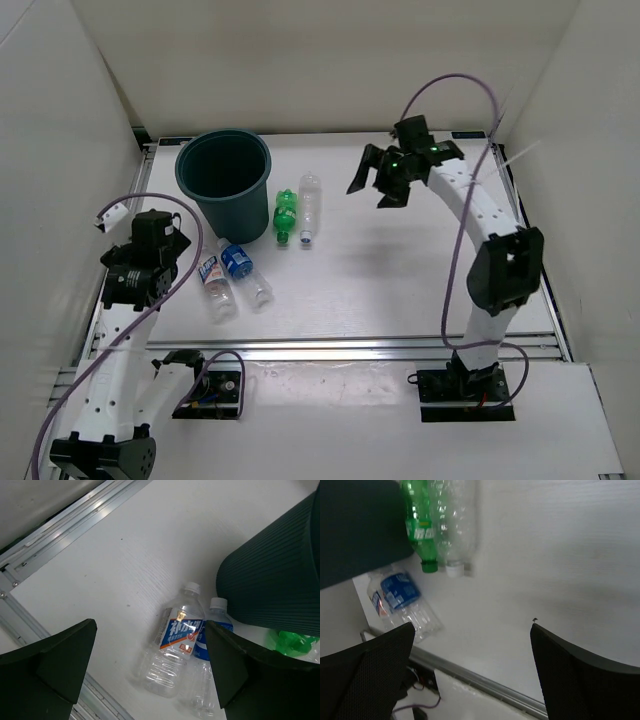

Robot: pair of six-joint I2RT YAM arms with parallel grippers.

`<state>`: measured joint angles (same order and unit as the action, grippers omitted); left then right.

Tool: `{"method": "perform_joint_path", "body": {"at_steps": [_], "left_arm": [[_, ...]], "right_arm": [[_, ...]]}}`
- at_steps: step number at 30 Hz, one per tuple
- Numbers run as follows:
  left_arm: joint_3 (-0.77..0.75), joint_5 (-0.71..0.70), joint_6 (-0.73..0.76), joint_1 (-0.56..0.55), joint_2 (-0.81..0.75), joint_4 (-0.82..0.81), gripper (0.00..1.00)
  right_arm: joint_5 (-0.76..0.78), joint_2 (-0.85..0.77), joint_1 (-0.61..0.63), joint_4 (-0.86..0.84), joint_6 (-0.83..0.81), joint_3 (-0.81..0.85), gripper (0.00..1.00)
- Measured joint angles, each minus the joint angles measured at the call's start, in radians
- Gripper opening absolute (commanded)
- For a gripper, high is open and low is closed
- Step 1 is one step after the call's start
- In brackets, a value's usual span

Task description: Put the plastic bottles in the bin

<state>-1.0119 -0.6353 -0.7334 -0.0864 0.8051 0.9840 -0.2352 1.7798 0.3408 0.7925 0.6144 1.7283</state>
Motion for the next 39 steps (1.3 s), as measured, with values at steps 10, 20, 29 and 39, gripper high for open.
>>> {"method": "perform_joint_path", "body": {"at_steps": [10, 20, 29, 39], "left_arm": [[-0.006, 0.053, 0.122, 0.0, 0.018, -0.034, 1.0], [-0.058, 0.054, 0.135, 0.0, 0.021, 0.07, 1.0], [-0.058, 0.069, 0.074, 0.0, 0.019, 0.143, 1.0], [-0.114, 0.048, 0.063, 0.007, 0.08, 0.217, 1.0]], "right_arm": [[-0.272, 0.366, 0.105, -0.056, -0.079, 0.189, 1.0], [-0.311, 0.594, 0.098, -0.101, -0.074, 0.365, 1.0], [-0.378, 0.731, 0.084, -0.172, -0.039, 0.492, 1.0], [-0.472, 0.848, 0.075, -0.257, 0.025, 0.577, 1.0]]}}
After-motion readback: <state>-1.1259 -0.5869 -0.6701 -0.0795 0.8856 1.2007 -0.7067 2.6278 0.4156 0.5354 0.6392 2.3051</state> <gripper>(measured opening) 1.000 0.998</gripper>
